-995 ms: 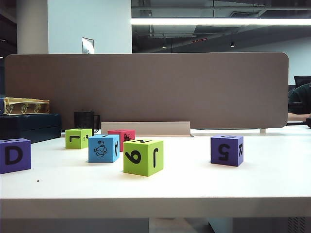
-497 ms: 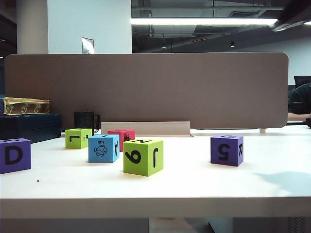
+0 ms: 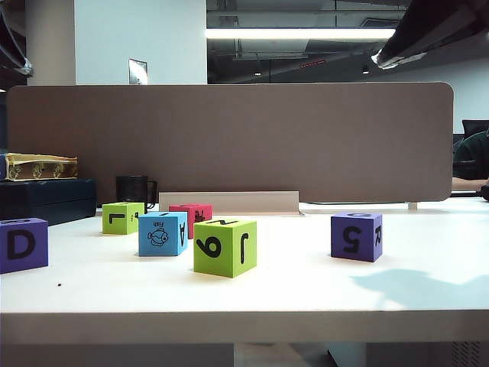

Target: Select the appropriate blocks from the scattered letter blocks on the table and arrange them in a row to spell out "TURING".

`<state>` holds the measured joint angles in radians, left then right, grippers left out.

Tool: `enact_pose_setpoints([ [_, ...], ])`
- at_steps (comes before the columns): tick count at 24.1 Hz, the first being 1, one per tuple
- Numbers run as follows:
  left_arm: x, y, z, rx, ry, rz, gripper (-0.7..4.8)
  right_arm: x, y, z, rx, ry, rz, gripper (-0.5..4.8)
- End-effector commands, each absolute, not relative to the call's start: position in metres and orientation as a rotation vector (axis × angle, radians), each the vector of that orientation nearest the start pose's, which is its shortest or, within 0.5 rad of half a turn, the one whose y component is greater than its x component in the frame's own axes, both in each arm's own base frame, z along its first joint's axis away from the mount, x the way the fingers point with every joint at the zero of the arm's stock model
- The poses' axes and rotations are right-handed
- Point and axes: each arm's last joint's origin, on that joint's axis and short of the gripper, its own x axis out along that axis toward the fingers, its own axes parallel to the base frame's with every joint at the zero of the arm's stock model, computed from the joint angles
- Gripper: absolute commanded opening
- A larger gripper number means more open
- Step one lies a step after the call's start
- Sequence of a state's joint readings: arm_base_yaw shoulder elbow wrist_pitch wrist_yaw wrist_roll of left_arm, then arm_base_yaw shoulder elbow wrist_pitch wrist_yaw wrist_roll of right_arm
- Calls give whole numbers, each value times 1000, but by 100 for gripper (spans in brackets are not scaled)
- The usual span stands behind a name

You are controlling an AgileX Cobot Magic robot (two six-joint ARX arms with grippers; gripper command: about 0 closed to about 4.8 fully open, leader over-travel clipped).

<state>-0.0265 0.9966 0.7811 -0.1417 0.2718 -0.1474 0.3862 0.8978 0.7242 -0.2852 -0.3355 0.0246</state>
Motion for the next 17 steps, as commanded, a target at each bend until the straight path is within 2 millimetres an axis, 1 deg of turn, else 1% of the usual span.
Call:
enact_pose_setpoints([
  [1,227,-18,304,-196,416,-351,-6,175,82,289,10,440,714,-1],
  [6,233,-26,310,-172,436,-402,-4,174,83,290,22,441,765,-1],
  [9,232,-36,315,-155,414,-469,1,173,83,290,24,440,773,-1],
  [15,237,-40,311,-172,437,-525,3,174,83,291,27,426,772,-1],
  [17,245,-42,308,-186,482,-544,3,174,83,291,31,429,771,-1],
])
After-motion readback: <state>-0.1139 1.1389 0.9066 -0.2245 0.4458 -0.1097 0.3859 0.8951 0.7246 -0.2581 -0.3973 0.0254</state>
